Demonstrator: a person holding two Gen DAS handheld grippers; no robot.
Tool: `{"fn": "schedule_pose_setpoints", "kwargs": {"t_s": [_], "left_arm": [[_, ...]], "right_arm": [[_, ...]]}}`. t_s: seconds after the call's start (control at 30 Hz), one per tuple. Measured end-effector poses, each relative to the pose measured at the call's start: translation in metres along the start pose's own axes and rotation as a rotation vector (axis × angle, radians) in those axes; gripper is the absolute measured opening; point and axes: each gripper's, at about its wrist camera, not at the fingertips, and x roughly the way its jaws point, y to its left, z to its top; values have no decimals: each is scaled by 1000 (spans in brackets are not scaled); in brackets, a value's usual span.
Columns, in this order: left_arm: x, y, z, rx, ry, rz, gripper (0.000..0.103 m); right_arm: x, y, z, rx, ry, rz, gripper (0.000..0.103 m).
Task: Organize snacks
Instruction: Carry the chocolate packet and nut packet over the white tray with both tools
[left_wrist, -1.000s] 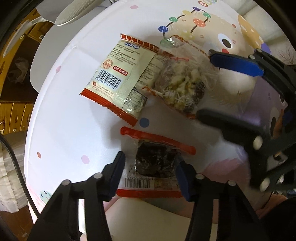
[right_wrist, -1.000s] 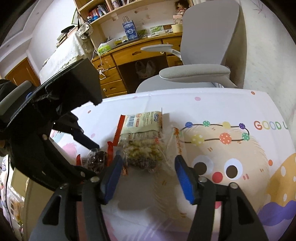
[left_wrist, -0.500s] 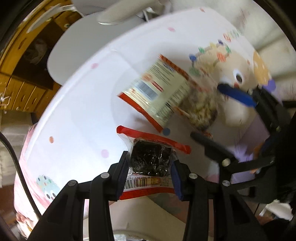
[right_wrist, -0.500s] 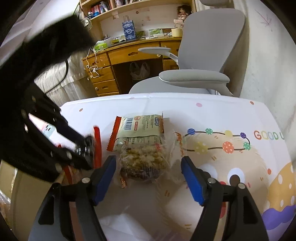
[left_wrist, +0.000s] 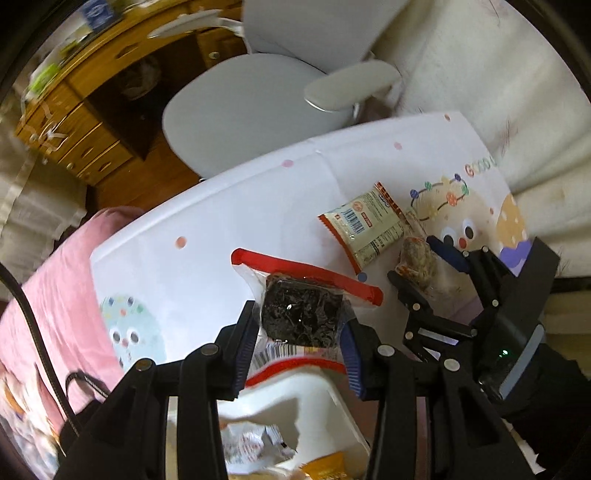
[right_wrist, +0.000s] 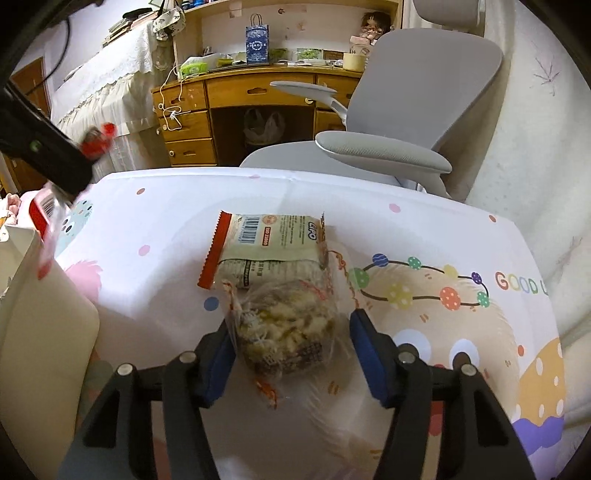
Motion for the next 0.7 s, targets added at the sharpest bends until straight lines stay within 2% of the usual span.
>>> {"fn": "schedule_pose_setpoints", "kwargs": {"t_s": [0.17,0.33,0.7], "left_arm": [[-12,15,-17,-110,-45,-27,38],[-33,29,-31,-204,-107,-52,38],[-73,40,-79,-267,-146,-74,38]], "right_arm": [[-7,1,0,-13,5,9,49],[-21,1,2,-18,4,3,49],[-72,6,12,-21,-34,-5,49]]}}
